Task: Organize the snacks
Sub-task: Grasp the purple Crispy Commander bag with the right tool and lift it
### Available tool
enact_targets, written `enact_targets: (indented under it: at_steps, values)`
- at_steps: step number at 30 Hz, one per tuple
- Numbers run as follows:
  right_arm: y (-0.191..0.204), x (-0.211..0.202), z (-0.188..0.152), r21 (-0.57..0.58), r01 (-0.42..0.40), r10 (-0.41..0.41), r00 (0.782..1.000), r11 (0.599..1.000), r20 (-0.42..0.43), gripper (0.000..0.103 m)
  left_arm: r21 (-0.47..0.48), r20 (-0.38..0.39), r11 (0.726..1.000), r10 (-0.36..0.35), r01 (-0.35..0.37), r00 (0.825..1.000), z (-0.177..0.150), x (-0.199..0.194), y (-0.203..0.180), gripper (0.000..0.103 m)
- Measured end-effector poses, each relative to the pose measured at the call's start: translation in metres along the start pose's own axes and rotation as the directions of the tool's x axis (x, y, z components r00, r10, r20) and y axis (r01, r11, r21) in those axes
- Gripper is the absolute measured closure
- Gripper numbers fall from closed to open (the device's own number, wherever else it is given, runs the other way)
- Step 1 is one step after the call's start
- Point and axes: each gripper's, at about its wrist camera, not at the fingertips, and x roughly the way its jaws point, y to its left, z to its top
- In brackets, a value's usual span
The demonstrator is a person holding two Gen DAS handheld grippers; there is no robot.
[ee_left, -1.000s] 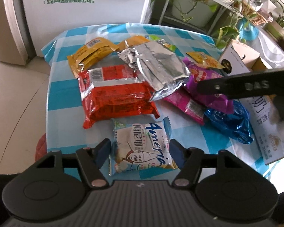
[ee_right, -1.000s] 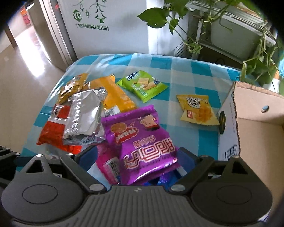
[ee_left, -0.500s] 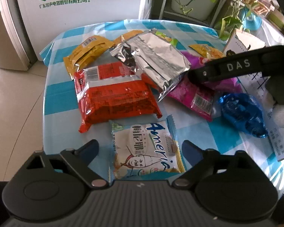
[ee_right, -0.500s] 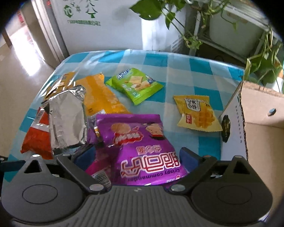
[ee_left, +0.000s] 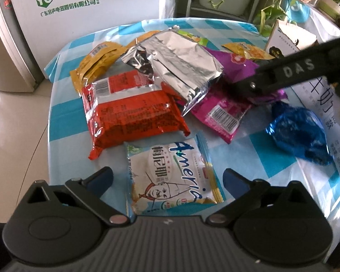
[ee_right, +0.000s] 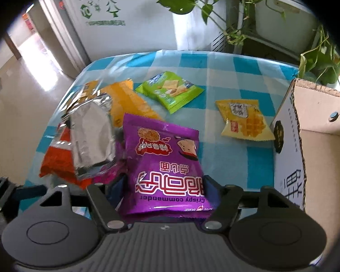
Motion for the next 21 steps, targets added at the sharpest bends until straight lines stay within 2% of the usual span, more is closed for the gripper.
enact_targets:
  at_steps: [4, 6, 9, 12, 16, 19, 21]
  values:
    - [-0.003, 0.001, -0.001, 0.043, -0.001, 0.001, 1.000, 0.999, 0.004, 0.022, 0.031, -0.001, 0.999, 0.029, -0.029, 1.000, -0.001, 0.002, -0.007, 0.001]
    - [-0.007, 0.003, 0.001, 0.090, -0.008, 0.007, 1.000, 0.996, 0.010, 0.011, 0.026, 0.000, 0.999, 0.025, -0.025, 1.000, -0.002, 0.001, -0.006, 0.001]
    - [-0.011, 0.011, 0.003, 0.147, -0.015, 0.014, 1.000, 0.989, 0.008, 0.010, 0.038, 0.000, 0.999, 0.022, -0.022, 1.000, -0.002, 0.001, -0.006, 0.001]
    - [-0.013, 0.020, 0.003, 0.190, -0.005, 0.009, 1.000, 0.982, -0.021, 0.014, 0.054, 0.000, 0.998, 0.012, -0.012, 1.000, -0.003, 0.000, -0.005, 0.001]
    - [-0.009, 0.018, 0.003, 0.175, -0.001, 0.004, 1.000, 0.985, -0.018, 0.024, 0.032, 0.016, 0.999, 0.000, -0.001, 1.000, -0.004, -0.003, 0.000, 0.005]
    - [-0.012, 0.016, 0.002, 0.186, -0.008, 0.011, 1.000, 0.983, -0.013, 0.028, 0.028, 0.028, 0.999, 0.018, -0.019, 0.999, -0.004, -0.006, 0.002, 0.014]
    - [-0.012, 0.014, 0.002, 0.190, -0.004, 0.006, 1.000, 0.982, -0.008, 0.028, 0.030, 0.043, 0.999, 0.018, -0.019, 0.999, -0.004, -0.009, 0.002, 0.026]
